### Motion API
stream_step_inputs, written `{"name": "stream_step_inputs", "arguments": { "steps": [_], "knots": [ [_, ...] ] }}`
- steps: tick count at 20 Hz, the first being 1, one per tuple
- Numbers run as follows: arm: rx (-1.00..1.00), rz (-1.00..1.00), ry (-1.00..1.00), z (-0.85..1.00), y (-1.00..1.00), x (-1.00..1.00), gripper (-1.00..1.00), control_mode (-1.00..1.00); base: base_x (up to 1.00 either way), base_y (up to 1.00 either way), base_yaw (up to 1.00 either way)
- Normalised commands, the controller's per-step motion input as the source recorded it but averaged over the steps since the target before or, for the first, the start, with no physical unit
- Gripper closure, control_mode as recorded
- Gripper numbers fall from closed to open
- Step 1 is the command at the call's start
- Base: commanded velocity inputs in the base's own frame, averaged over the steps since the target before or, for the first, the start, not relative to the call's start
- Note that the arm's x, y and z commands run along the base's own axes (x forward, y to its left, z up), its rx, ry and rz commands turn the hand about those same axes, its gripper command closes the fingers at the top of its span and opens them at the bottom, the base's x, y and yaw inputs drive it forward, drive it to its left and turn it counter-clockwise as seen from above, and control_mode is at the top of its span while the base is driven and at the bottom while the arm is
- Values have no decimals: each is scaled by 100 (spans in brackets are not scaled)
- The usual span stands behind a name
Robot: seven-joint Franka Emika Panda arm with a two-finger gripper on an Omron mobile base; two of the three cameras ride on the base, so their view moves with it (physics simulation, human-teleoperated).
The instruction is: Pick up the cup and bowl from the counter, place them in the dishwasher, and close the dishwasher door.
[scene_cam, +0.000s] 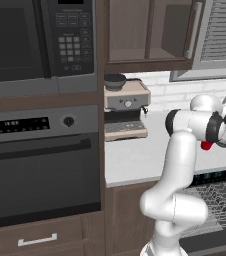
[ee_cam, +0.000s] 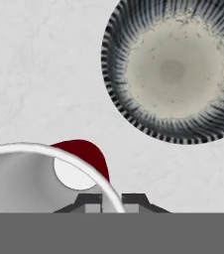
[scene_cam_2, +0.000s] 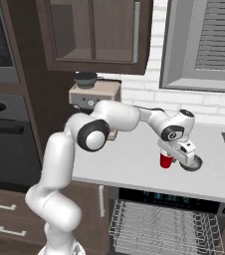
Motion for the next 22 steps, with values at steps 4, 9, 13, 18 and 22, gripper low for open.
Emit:
{"name": "stream_step_inputs", "arguments": {
  "steps": [4, 9, 13, 18, 22],
  "knots": [
    [0, 0, 0, 0, 0, -9, 100, -100, 0, 0, 0],
    [0, 5, -7, 14, 12, -75, 100, -100, 0, 0, 0],
    [0, 14, -10, 19, 34, -100, 100, -100, 0, 0, 0],
    [0, 15, -4, 5, 33, -89, 100, -100, 0, 0, 0],
    [0, 15, 0, -2, 29, -68, 100, -100, 0, 0, 0]
  ]
}}
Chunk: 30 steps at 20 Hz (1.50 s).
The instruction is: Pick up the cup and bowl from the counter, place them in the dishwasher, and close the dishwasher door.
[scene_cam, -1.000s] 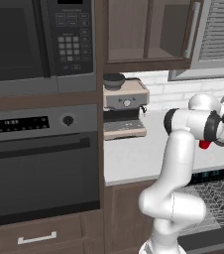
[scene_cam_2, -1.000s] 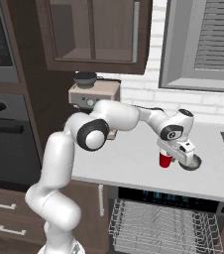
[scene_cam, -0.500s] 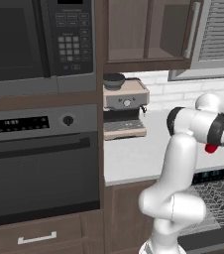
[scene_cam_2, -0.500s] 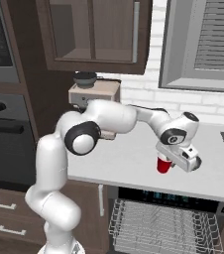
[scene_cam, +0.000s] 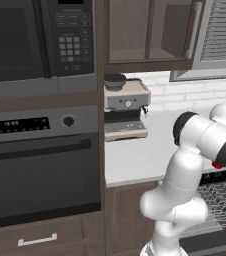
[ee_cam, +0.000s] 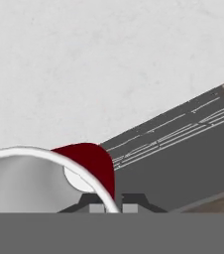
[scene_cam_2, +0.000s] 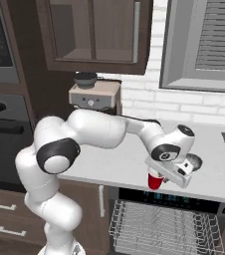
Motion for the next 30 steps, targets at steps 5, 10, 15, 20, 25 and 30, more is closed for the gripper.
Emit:
{"name": "stream_step_inputs", "arguments": {
  "steps": [5, 10, 15, 20, 25, 30],
  "knots": [
    [-4, 15, 1, -46, 21, -52, 100, -100, 0, 0, 0],
    [-8, 14, -1, -59, 7, -53, 100, -100, 0, 0, 0],
    [-2, 9, -27, -5, -11, -88, 100, -100, 0, 0, 0],
    [1, 1, -24, 15, -13, -59, 100, -100, 0, 0, 0],
    [0, 0, 3, 6, -22, 17, 100, -100, 0, 0, 0],
    [0, 1, 6, -3, -15, 64, 100, -100, 0, 0, 0]
  ]
}}
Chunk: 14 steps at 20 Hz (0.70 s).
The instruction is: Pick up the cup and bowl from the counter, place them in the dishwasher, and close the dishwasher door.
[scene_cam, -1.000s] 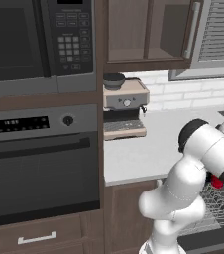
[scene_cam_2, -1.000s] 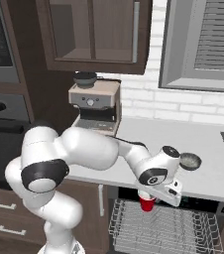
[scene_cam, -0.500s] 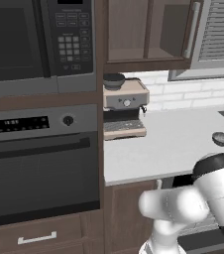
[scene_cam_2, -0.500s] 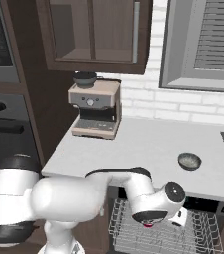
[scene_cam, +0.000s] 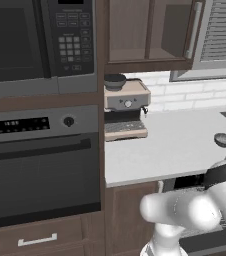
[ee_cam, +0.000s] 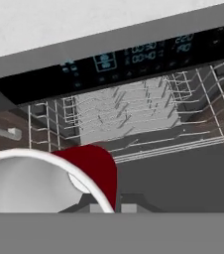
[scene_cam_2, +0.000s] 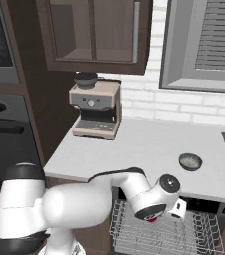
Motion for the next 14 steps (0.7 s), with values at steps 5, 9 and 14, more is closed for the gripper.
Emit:
{"name": "stream_step_inputs", "arguments": {
  "steps": [5, 9, 14],
  "knots": [
    [0, 7, 0, -12, -26, 42, 100, -100, 0, 0, 0],
    [0, 9, 0, -15, -8, 5, 100, -100, 0, 0, 0],
    [2, 4, 3, -19, 22, 0, 100, -100, 0, 0, 0]
  ]
}}
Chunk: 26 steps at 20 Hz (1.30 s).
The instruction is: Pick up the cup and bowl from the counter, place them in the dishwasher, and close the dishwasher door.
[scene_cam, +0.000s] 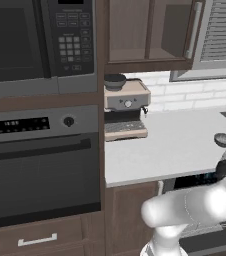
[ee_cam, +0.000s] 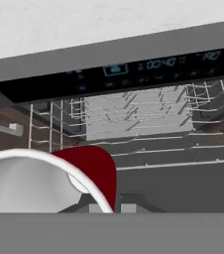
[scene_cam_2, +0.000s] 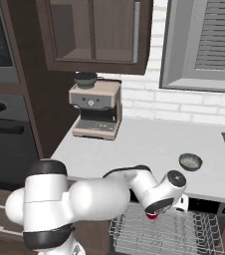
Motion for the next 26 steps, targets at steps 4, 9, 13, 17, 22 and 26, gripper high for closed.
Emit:
{"name": "stream_step_inputs", "arguments": {
  "steps": [4, 9, 13, 17, 22, 26],
  "knots": [
    [5, 2, 0, -1, 20, 0, 100, -100, 0, 0, 0],
    [5, 4, 0, -13, 29, -1, 100, -100, 0, 0, 0],
    [1, 6, 0, -34, 32, -1, 100, -100, 0, 0, 0],
    [0, 3, 0, -33, 30, 0, 100, -100, 0, 0, 0],
    [0, 0, 0, -57, 3, 9, 100, -100, 0, 0, 0],
    [0, 0, -2, -64, 0, 9, 100, -100, 0, 0, 0]
  ]
}}
